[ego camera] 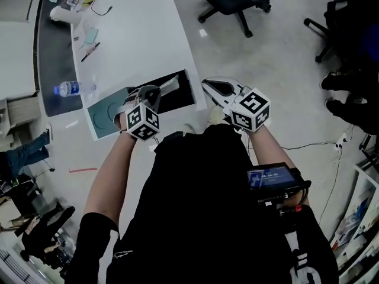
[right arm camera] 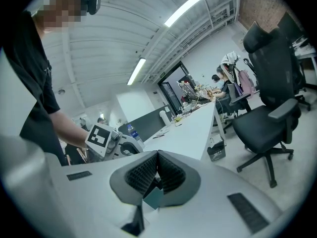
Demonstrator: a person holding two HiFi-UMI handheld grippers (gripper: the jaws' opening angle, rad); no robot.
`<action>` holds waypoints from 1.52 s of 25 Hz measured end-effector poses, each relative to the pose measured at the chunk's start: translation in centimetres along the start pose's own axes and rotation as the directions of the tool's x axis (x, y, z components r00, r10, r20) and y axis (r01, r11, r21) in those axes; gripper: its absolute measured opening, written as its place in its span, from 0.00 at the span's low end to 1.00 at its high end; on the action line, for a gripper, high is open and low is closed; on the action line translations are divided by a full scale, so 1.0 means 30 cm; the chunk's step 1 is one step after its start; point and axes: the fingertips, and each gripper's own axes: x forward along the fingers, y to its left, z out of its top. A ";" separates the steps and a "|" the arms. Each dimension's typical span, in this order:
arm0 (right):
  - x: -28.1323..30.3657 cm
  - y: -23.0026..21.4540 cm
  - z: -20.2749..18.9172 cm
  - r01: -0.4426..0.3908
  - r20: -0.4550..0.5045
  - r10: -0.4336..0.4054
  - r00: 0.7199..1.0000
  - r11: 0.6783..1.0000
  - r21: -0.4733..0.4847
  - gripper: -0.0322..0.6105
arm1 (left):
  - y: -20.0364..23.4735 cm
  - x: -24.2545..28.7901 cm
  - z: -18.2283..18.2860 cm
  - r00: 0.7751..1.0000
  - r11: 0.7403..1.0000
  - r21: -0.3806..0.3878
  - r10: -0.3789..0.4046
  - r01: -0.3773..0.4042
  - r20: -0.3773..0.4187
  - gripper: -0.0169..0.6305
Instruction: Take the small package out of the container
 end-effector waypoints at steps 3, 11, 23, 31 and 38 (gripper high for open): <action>0.002 0.027 -0.007 -0.001 -0.009 0.001 1.000 1.000 -0.011 0.09 | -0.005 -0.025 -0.001 1.000 1.000 -0.026 0.015 -0.015 0.024 0.05; 0.035 0.104 -0.047 0.007 -0.031 -0.008 1.000 0.999 -0.035 0.09 | -0.019 -0.105 -0.060 0.994 0.985 -0.160 0.072 -0.059 0.078 0.05; 0.051 0.182 -0.023 0.048 -0.017 -0.049 0.999 0.996 -0.075 0.09 | 0.032 -0.266 -0.053 0.961 0.937 -0.341 0.158 -0.074 0.226 0.05; 0.078 0.239 0.003 0.062 -0.008 -0.063 0.998 0.992 -0.112 0.09 | 0.073 -0.369 -0.069 0.920 0.895 -0.442 0.222 -0.060 0.324 0.04; 0.095 0.293 0.032 0.073 -0.002 -0.074 0.997 0.987 -0.146 0.09 | 0.099 -0.467 -0.125 0.868 0.844 -0.535 0.299 -0.047 0.396 0.04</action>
